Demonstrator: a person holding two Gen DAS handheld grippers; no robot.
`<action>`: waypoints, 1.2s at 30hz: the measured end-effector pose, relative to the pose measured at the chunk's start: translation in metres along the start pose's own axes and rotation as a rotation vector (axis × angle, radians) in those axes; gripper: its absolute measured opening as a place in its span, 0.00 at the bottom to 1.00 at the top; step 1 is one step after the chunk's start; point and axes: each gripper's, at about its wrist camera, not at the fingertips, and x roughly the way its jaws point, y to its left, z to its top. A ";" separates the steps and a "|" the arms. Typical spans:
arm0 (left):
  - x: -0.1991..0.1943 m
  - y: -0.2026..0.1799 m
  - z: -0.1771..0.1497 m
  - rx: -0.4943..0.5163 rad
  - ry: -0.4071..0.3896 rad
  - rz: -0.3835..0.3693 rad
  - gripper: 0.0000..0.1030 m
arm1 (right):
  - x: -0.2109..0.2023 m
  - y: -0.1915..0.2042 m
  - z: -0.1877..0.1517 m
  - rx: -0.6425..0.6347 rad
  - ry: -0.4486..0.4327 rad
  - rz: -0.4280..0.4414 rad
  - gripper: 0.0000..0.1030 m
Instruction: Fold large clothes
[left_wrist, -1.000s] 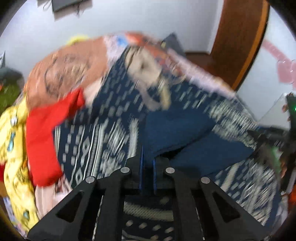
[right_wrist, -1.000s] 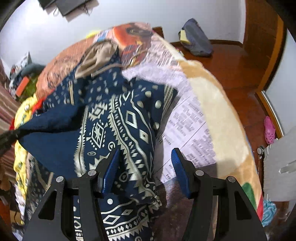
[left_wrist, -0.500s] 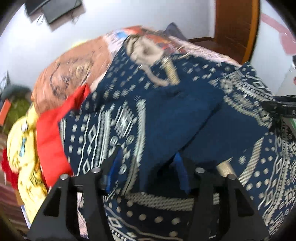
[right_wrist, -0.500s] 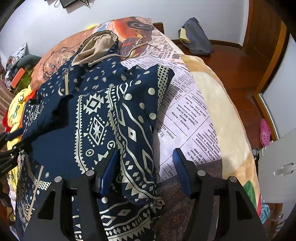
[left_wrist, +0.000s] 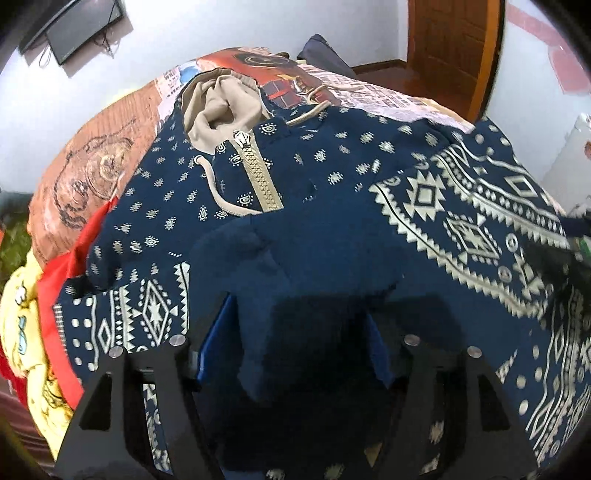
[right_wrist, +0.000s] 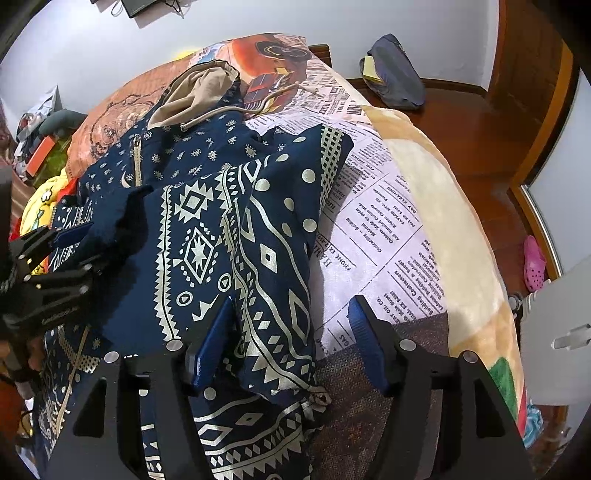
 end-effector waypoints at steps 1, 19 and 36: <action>0.001 0.002 0.001 -0.013 0.000 -0.007 0.63 | 0.000 0.000 0.000 0.000 0.000 0.001 0.60; -0.066 0.115 -0.027 -0.290 -0.091 -0.028 0.15 | 0.001 0.003 0.001 -0.009 0.001 -0.016 0.60; -0.031 0.183 -0.132 -0.516 0.063 0.009 0.47 | 0.002 0.008 0.002 -0.026 0.009 -0.047 0.60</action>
